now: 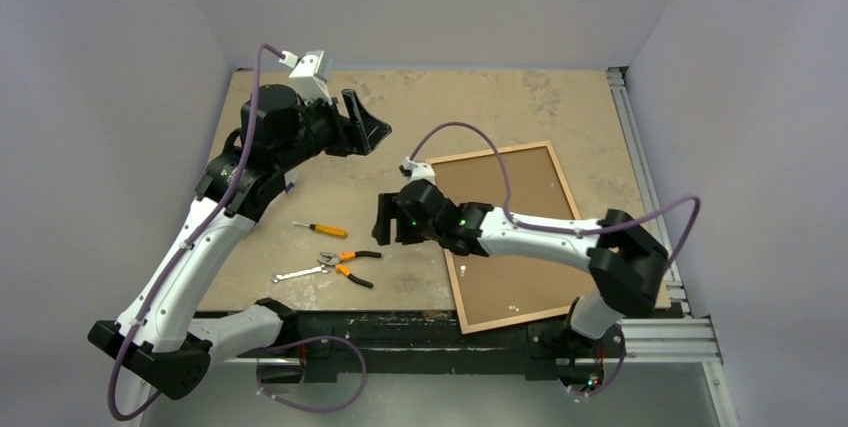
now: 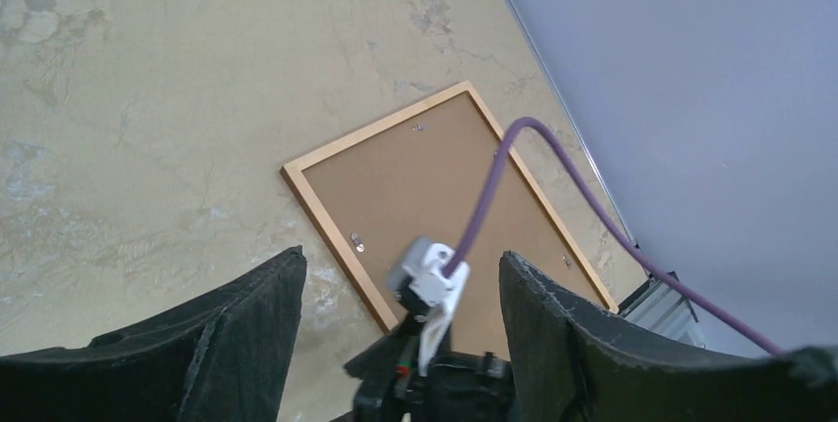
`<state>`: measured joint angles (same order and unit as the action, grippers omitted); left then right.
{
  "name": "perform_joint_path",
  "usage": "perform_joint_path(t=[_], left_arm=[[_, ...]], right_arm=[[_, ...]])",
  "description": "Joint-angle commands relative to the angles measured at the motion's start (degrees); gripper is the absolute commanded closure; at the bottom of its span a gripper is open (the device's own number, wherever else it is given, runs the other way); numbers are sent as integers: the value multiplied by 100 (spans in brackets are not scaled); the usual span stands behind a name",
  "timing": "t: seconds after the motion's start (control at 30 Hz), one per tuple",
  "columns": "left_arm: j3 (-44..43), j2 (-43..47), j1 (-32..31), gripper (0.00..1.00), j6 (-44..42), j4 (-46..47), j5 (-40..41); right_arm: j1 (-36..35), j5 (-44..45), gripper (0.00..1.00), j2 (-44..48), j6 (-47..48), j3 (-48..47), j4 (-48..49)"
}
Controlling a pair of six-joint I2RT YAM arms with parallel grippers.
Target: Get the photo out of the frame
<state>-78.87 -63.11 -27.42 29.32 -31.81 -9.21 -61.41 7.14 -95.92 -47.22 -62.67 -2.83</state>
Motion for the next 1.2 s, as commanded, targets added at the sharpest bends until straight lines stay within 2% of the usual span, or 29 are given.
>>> perform_joint_path(t=[0.0, 0.13, 0.23, 0.4, 0.63, 0.73, 0.87, 0.97, 1.03, 1.07, 1.13, 1.17], left_arm=[[134, -99, 45, 30, 95, 315, -141], [292, -324, 134, 29, 439, 518, -492], [478, -625, 209, 29, 789, 788, -895], [785, -1228, 410, 31, 1509, 1287, -1739], [1076, -1737, 763, 32, 2159, 1564, -2108], [1371, -1979, 930, 35, 2675, 2127, -2548], [1425, -2346, 973, 35, 2836, 2179, -2661], [1533, -2758, 1012, 34, 3236, 2333, -2931], [1807, -3027, 1003, 33, 3671, 2812, -3194], [2037, -3117, 995, 32, 3979, 3342, -3280], [2462, -3211, 997, 31, 4368, 4309, -3373], [2562, -3252, 1000, 31, 4472, 4564, -3378]], right_arm=[[-355, 1687, 25, 840, -239, 555, -2348], [-734, 2480, 28, 923, -1076, 699, -3763], [-1011, 2717, 32, 629, -1485, 609, -4232], [-1239, 2996, 44, 181, -1618, 283, -4583], [-1493, 2992, 66, 2, -1940, 339, -4749], [-1572, 2915, 67, -25, -1990, 427, -4621], [-1707, 2764, 69, -155, -2039, 449, -4424], [-1782, 2889, 78, -196, -2207, 417, -4533], [-1787, 3068, 81, -108, -2334, 367, -4708], [-1780, 3131, 84, -13, -2365, 340, -4773], [-1779, 3250, 98, 282, -2317, 342, -4721], [-1776, 3327, 100, 486, -2228, 374, -4605]])
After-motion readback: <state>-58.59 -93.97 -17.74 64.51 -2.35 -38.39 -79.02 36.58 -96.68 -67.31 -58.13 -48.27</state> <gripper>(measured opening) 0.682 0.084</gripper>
